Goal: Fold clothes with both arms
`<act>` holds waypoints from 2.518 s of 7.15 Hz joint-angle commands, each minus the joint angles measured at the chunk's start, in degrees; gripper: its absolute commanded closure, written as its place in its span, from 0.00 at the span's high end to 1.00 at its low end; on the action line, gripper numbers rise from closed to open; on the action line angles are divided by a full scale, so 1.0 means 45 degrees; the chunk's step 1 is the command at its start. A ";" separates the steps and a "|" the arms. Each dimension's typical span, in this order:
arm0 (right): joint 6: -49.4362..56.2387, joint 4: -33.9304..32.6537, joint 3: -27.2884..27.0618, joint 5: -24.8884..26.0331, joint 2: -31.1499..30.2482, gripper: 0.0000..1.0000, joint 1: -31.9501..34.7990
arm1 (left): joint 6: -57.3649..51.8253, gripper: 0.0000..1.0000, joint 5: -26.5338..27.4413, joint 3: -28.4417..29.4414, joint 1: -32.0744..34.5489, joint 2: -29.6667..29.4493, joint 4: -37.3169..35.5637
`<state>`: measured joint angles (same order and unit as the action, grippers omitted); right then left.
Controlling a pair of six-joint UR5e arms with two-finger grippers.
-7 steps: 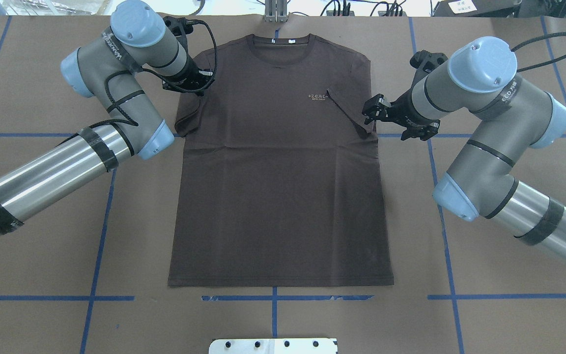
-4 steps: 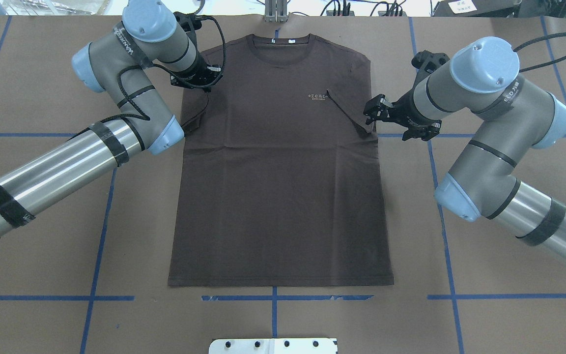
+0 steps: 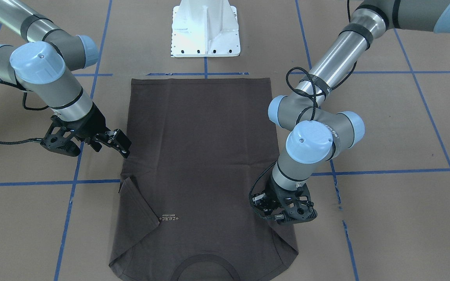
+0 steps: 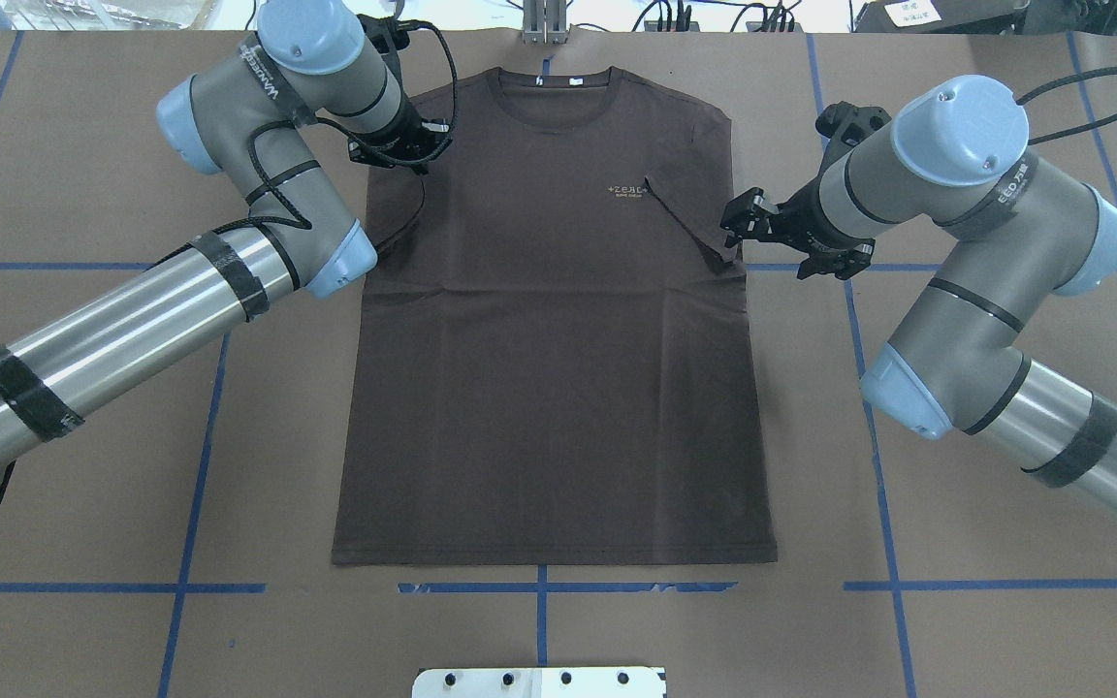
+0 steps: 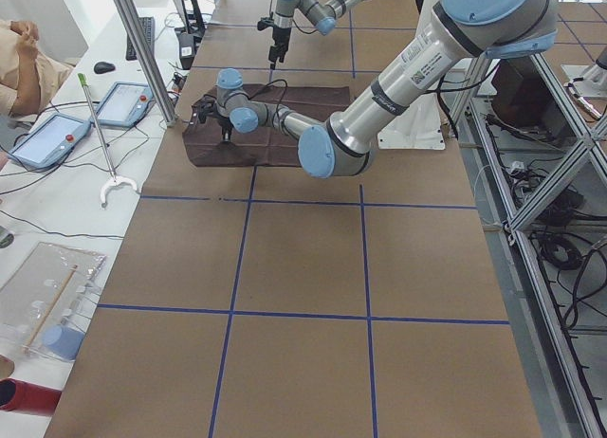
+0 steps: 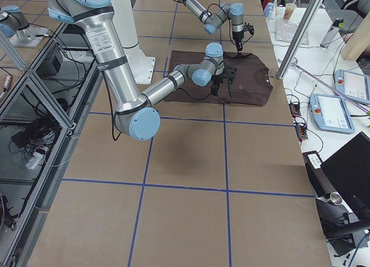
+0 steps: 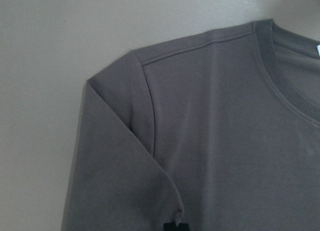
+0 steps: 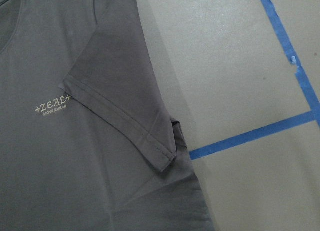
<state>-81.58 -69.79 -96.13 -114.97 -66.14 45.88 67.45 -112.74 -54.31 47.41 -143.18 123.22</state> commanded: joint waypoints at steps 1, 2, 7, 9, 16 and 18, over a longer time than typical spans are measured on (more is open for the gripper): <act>-0.0016 0.0000 -0.0023 0.0022 -0.0067 1.00 -0.0019 | 0.0244 0.00 0.0170 0.0251 -0.0106 -0.0288 0.0020; -0.0055 0.0000 -0.0024 0.0022 -0.0067 1.00 -0.0020 | 0.0401 0.00 0.0325 0.0330 -0.0242 -0.0329 0.0117; -0.0191 0.0020 -0.0082 0.0041 -0.0028 1.00 -0.0020 | 0.0461 0.67 0.0503 0.0138 -0.0360 -0.0213 0.0372; -0.0211 -0.0097 -0.0859 0.0138 -0.0164 1.00 -0.0581 | 0.0674 0.73 0.0347 -0.2581 -0.0438 0.1106 0.0080; -0.7346 -0.3515 -0.6096 0.5408 -0.3247 0.91 -0.7670 | 0.3057 0.73 -0.0942 -0.8926 -0.1395 0.5393 0.0078; -1.0690 -0.3399 -0.5982 0.6853 -0.3660 0.87 -0.8728 | 0.3702 0.75 -0.0923 -0.9024 -0.1454 0.5374 0.0079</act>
<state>-121.83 -85.32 -123.24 -87.53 -81.53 9.12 82.82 -116.87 -94.64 41.05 -118.98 123.54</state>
